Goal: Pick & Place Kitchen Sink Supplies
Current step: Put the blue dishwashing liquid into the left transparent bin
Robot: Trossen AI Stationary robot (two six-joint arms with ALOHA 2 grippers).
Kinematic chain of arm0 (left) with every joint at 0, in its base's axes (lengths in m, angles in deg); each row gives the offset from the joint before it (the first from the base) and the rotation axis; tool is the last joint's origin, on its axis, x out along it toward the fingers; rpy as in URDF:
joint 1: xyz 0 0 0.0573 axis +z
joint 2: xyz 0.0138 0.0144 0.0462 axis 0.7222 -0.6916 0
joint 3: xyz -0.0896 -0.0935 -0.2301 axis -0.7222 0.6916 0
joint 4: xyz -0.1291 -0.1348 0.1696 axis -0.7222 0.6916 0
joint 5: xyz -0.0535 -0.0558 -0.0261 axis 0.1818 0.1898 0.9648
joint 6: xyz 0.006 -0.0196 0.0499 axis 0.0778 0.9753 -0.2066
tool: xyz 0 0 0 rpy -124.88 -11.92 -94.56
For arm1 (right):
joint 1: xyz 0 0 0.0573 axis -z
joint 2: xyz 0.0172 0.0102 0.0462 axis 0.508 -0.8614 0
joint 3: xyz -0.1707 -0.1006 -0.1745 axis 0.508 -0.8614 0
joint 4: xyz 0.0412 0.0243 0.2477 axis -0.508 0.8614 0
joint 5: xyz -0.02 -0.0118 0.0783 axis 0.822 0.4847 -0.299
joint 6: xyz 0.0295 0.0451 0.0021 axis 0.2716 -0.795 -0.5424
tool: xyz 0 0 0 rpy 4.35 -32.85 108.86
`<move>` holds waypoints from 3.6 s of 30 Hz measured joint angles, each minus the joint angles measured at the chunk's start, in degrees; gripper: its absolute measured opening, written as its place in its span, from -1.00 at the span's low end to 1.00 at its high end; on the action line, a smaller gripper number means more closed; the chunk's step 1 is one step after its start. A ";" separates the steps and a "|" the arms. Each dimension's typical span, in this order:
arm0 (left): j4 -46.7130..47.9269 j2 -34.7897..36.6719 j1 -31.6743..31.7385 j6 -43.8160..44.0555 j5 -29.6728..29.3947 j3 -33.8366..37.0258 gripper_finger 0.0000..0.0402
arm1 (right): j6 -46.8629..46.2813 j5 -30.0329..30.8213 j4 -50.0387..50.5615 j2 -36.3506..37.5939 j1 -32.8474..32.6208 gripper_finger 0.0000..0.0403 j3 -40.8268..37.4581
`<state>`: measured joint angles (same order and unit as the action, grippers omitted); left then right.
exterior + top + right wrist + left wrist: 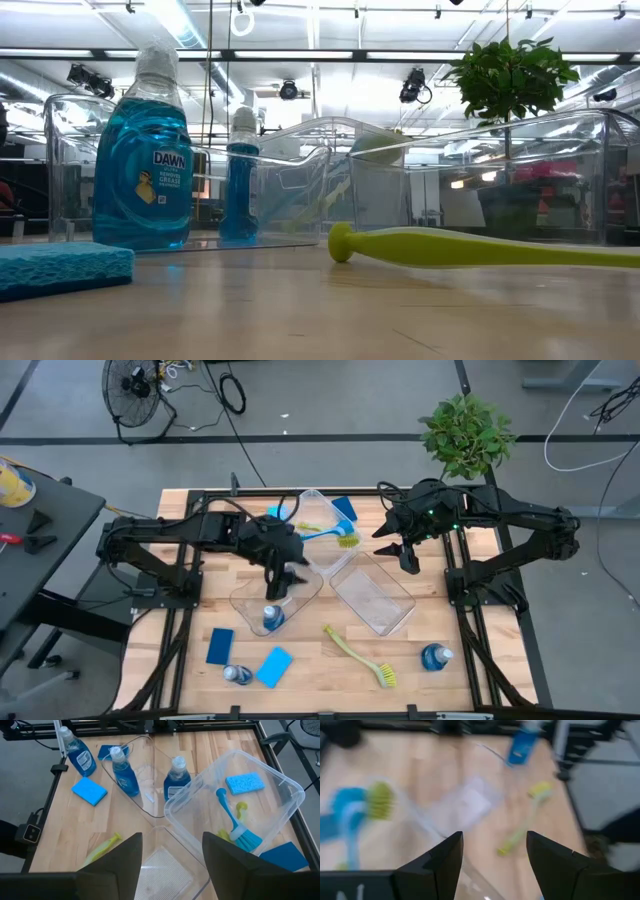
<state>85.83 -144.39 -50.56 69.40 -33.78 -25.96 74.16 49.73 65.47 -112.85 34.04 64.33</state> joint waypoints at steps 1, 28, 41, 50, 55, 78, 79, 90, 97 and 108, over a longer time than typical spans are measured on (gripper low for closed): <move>0.71 0.00 -0.59 0.62 1.45 0.00 0.11 | 0.00 0.00 0.00 0.00 0.00 0.03 0.00; 11.06 -0.02 -30.24 26.85 12.16 0.00 0.11 | -0.15 0.02 -0.17 0.00 0.00 0.03 0.00; 19.58 -0.28 -39.42 29.23 1.45 0.00 0.11 | -1.27 0.08 -0.28 0.00 0.00 0.03 0.00; 20.52 -2.67 -41.94 30.44 -2.43 0.04 0.11 | -2.36 0.20 -0.28 0.00 0.00 0.03 0.00; 20.66 -5.49 -42.79 30.66 -2.31 0.07 0.11 | -2.27 0.22 -0.42 0.00 0.02 0.03 0.00; 25.85 -11.23 -43.93 35.21 -3.34 0.10 0.11 | -1.66 0.22 -1.31 0.00 0.02 0.03 0.00; 25.54 -11.23 -43.95 35.23 -3.50 0.41 0.11 | -1.68 0.22 -1.39 0.00 0.02 0.03 0.00; 23.75 -11.28 -44.45 36.02 -3.36 3.75 0.11 | -1.64 0.22 -1.44 0.00 0.02 0.03 0.00; 23.08 -11.26 -44.34 36.53 -3.39 5.44 0.11 | -1.62 0.22 -1.53 0.00 0.02 0.03 0.00; 22.67 -11.60 -44.34 36.26 -3.64 5.44 0.11 | -1.62 0.24 -1.55 0.00 0.02 0.03 0.00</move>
<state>108.50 -155.99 -94.91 105.66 -37.43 -20.52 72.55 49.97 63.92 -112.85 34.06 64.33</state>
